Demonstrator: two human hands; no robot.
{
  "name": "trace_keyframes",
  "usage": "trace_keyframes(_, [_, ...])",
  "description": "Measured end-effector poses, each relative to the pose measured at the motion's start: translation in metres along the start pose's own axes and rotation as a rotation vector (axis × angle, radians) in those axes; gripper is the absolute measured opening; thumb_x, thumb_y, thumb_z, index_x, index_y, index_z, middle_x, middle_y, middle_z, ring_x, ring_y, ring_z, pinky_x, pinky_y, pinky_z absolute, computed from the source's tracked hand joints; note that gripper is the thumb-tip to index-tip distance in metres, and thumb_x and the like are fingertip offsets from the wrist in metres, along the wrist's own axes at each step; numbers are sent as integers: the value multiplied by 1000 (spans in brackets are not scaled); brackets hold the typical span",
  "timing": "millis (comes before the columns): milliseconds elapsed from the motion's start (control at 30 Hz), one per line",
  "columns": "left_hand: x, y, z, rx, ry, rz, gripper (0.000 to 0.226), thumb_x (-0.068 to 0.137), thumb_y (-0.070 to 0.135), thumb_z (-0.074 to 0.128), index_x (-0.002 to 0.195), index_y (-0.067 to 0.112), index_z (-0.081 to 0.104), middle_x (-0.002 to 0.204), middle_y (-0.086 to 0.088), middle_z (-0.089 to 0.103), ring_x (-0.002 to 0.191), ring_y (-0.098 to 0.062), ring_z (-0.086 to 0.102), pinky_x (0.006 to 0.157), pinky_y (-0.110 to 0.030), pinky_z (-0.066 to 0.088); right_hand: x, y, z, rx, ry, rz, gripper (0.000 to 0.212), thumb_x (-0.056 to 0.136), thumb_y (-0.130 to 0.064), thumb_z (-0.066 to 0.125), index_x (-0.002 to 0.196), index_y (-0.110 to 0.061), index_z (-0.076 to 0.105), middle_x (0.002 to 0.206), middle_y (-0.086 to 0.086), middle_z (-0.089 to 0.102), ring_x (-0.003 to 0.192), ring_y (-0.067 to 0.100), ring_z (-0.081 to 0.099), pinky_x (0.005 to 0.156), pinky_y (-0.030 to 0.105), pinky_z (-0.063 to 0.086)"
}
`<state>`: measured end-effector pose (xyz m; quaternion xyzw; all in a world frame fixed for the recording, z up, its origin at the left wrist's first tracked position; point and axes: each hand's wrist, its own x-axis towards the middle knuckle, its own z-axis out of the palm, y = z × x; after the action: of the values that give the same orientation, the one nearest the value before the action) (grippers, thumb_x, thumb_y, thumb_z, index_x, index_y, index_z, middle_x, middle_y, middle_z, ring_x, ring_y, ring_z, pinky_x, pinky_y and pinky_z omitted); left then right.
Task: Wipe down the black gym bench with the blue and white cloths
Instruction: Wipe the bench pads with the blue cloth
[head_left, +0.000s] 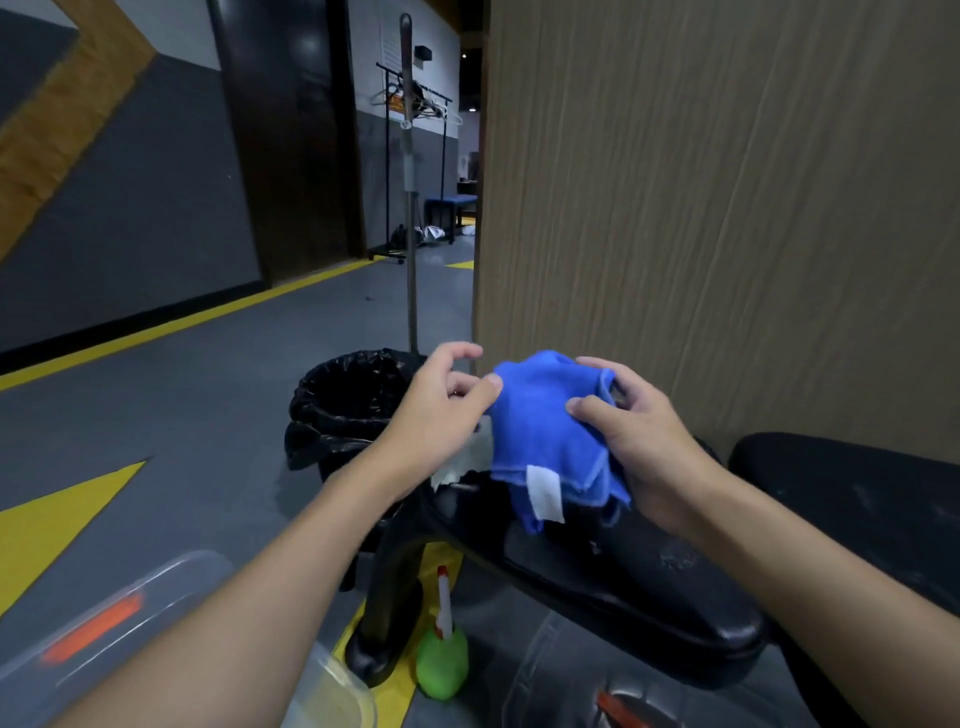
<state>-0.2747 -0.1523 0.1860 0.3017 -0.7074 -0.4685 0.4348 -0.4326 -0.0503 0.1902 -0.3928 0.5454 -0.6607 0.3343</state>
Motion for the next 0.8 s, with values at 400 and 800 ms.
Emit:
trace_keyframes(400, [22, -68, 31, 942, -200, 125, 47, 100, 41, 28, 145, 30, 38, 154, 6, 30, 144, -12, 18, 113, -44, 20, 7, 23, -17, -1406, -87, -204, 63, 95, -61, 33, 149, -29, 37, 161, 6, 26, 149, 22, 14, 120, 45, 5])
trace_keyframes(800, [23, -88, 36, 959, -181, 173, 46, 100, 40, 21, 137, 32, 48, 149, 12, 36, 137, -10, 30, 108, -41, 24, -30, 58, -10, -1584, -225, -183, 78, 74, -70, 9, 147, -45, 20, 157, -8, 24, 145, 29, 16, 110, 57, 24])
